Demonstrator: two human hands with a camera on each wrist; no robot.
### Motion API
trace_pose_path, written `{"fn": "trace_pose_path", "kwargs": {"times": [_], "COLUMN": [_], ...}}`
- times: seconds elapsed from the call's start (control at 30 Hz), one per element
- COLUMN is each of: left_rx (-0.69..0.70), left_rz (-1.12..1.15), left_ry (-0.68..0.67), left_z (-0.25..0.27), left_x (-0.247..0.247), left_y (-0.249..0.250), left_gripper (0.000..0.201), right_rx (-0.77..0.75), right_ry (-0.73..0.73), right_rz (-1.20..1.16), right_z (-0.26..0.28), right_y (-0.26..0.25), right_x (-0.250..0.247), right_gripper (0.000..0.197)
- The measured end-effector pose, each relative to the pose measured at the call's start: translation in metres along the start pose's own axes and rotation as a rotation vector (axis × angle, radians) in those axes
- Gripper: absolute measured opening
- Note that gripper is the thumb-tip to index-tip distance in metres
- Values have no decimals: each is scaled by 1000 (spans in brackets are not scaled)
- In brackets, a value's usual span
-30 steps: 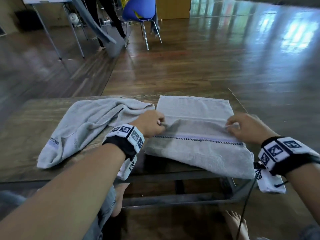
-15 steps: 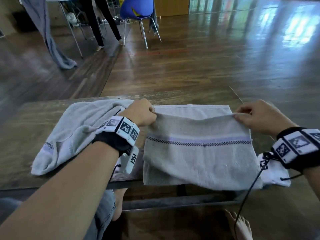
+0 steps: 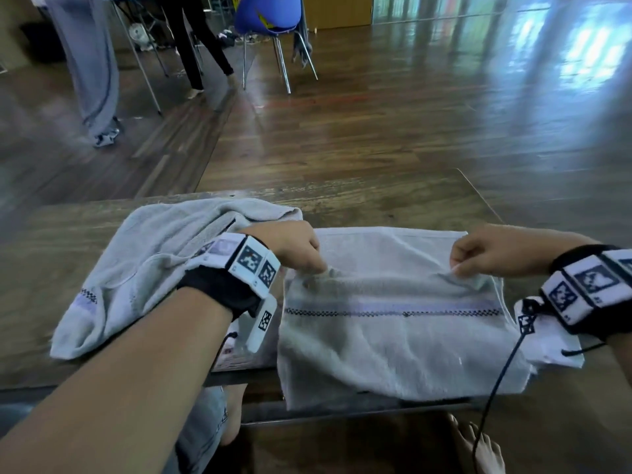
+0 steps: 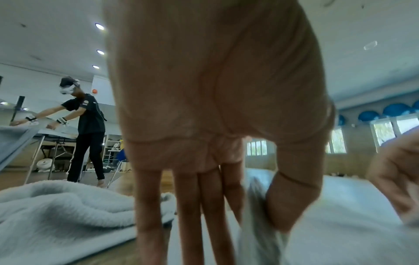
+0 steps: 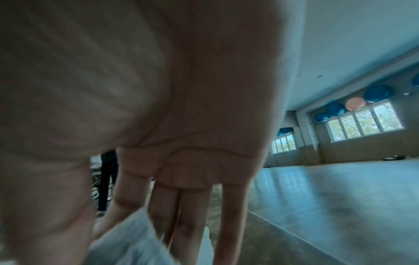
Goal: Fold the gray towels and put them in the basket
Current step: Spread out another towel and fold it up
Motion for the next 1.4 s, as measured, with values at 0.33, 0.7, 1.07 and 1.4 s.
{"fn": "trace_pose_path", "kwargs": {"times": [0.33,0.7,1.07,1.4], "left_rx": [-106,-87,-2,6], "left_rz": [164,83,92,176], "left_ry": [413,614,455,459], "left_z": [-2,-17,-18,-10], "left_x": [-32,-20,-11,-17], "left_y": [-38,-40,-27,-22], "left_gripper": [16,12,10,10], "right_rx": [96,185,94,68], "right_ry": [509,665,476,579], "right_rz": [-99,-111,-188,-532], "right_z": [5,-15,-18,-2], "right_y": [29,41,33,46], "right_x": [-39,-26,-13,-28], "right_gripper": [15,6,10,5]}}
Point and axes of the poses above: each hand's wrist, its own z-axis away from the middle knuckle, its own x-axis out of the palm, y = z × x, the point moved 8 cm from there along -z, towards the middle knuckle
